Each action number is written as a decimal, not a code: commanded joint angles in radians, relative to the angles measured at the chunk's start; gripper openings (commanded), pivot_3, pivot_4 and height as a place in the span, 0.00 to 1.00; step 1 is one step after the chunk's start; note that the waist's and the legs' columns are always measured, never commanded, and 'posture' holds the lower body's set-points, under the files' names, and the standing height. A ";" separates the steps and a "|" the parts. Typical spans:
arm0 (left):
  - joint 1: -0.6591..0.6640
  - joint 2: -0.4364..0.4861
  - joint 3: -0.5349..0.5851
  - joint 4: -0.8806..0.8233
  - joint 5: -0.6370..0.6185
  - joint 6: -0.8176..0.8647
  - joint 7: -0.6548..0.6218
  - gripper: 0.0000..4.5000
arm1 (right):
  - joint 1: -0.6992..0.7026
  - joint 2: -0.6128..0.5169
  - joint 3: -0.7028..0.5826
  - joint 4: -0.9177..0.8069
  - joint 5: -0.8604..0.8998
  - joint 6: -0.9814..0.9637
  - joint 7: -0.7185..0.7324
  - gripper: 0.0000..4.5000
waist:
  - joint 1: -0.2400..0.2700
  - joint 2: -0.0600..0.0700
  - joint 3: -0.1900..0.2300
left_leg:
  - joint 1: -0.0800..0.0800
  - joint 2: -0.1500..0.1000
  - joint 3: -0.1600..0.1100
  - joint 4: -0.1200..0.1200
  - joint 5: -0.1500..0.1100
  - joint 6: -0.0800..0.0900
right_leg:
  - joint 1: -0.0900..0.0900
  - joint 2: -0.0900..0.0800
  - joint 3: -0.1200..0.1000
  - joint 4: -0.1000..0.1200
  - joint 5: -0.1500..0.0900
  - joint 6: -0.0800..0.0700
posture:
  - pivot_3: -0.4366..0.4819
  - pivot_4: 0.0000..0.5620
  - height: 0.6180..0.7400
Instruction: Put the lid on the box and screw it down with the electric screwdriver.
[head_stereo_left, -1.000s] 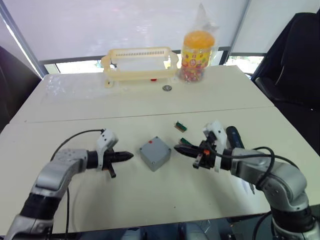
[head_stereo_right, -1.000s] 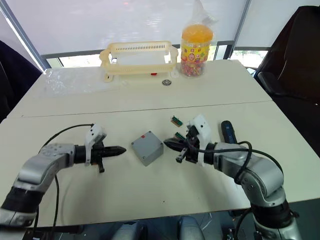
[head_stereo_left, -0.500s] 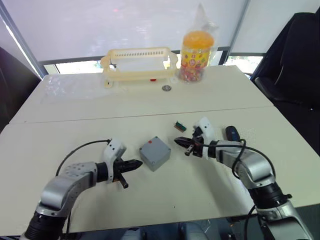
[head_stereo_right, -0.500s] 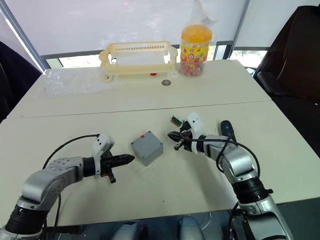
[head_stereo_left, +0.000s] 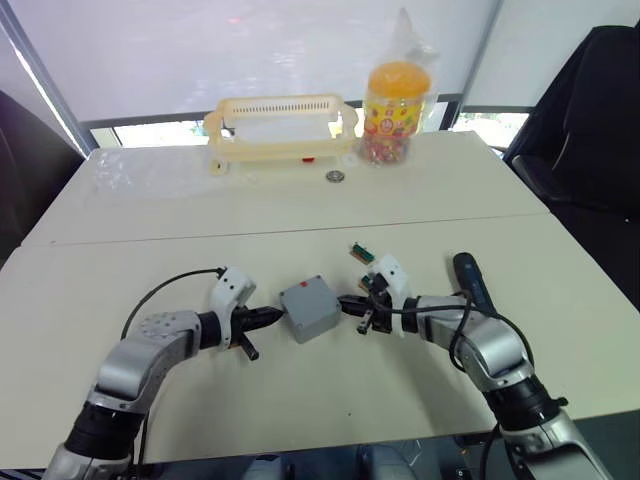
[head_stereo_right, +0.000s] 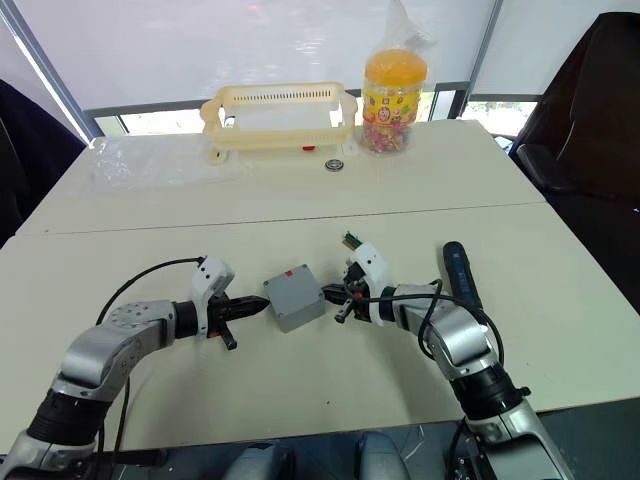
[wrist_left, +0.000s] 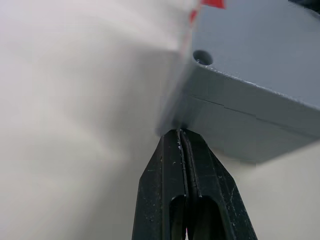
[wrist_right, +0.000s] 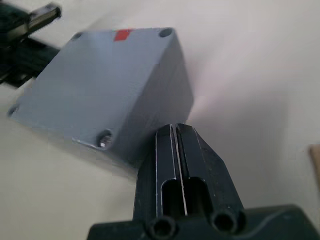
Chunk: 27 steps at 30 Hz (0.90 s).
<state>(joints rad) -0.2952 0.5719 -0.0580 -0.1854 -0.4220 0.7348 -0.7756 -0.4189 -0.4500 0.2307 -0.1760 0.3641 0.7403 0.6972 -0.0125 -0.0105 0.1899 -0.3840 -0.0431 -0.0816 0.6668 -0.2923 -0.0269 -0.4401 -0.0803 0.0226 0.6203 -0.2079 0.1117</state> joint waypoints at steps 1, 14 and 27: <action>-0.025 0.001 -0.004 -0.012 0.000 -0.031 -0.020 0.00 | 0.010 0.023 -0.008 -0.108 0.032 0.040 -0.017 0.01 | -0.002 0.000 0.000 | 0.000 0.000 0.000 0.000 0.000 0.000 | 0.000 0.000 0.000 0.000 0.000 0.000 | 0.48 0.27 1.00; -0.011 0.024 -0.047 -0.031 0.004 -0.031 -0.088 0.00 | 0.073 0.055 -0.019 -0.216 0.039 0.123 -0.075 0.01 | -0.001 0.000 0.000 | 0.000 0.000 0.000 0.000 0.000 0.000 | 0.000 0.000 0.000 0.000 0.000 0.000 | 0.48 0.27 1.00; -0.004 -0.001 -0.056 -0.054 -0.002 -0.018 -0.085 0.00 | 0.094 0.060 -0.010 -0.250 0.047 0.150 -0.078 0.01 | 0.000 0.000 0.000 | 0.000 0.000 0.000 0.000 0.000 0.000 | 0.000 0.000 0.000 0.000 0.000 0.000 | 0.48 0.27 1.00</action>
<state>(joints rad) -0.3046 0.5866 -0.0871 -0.1727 -0.3964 0.7284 -0.8346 -0.3201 -0.4124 0.2011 -0.3610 0.3772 0.8957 0.6112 -0.0128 -0.0105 0.1898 -0.3839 -0.0428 -0.0814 0.6667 -0.2922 -0.0270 -0.4400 -0.0804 0.0227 0.6204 -0.2079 0.1117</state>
